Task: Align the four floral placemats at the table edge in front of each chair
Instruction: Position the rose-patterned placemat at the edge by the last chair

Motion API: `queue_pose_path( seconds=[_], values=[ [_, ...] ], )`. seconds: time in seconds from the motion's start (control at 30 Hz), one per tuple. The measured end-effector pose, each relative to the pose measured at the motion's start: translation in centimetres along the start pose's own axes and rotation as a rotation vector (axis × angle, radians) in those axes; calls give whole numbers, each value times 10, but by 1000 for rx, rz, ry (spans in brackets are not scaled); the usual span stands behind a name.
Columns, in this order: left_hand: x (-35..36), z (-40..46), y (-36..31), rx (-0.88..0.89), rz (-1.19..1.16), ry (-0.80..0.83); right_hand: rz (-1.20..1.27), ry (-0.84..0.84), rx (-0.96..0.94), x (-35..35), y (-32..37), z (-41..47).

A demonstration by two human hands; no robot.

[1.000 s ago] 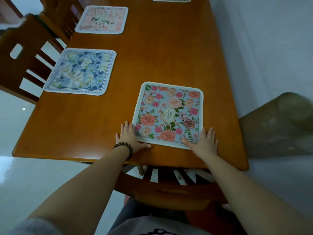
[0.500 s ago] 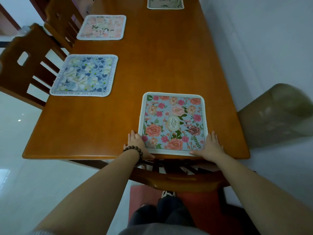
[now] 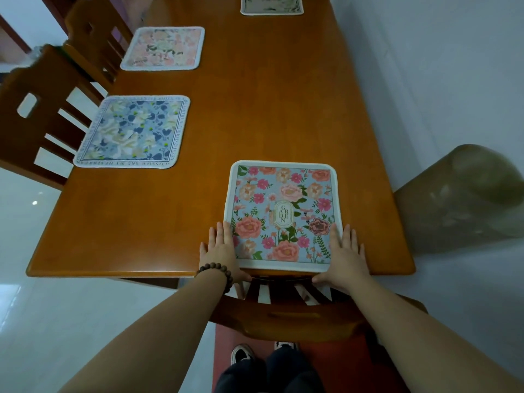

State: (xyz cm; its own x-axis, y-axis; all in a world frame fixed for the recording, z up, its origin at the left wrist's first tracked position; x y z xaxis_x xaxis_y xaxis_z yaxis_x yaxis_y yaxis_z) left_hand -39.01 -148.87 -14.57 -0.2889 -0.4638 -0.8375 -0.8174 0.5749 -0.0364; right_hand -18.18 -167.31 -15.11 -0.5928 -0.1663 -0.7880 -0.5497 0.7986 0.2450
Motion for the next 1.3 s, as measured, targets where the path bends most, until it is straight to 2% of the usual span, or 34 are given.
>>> queue_pose_path(
  seconds=[0.23,0.5,0.67,0.87,1.3],
  values=[
    [10,-6,1,4,-91,-66,85,-110,-71,2,-5,-9],
    [14,-13,4,-27,-140,-153,77,-109,-68,9,-8,-13],
    [15,-13,7,-53,-102,-130,160,-156,-74,6,-12,-13],
    [8,-11,5,-50,-36,-96,137,-196,-49,0,-12,-10],
    [-1,-10,-3,-13,31,-70,86,-81,-69,1,-6,-5]
  ],
)
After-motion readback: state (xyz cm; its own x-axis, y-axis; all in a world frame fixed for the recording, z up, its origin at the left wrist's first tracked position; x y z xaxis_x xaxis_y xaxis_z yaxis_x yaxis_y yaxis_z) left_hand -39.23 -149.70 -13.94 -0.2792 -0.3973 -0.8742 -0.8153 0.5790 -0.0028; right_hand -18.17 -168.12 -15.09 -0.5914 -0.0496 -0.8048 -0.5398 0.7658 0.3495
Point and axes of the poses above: each hand's wrist, its own z-axis towards the middle knuckle, its own x-axis out of the palm, y = z × x, the point moved 5 cm from there along z, towards the middle knuckle, and after that the axes turned 6 degrees about z, right-handed, at the moved point
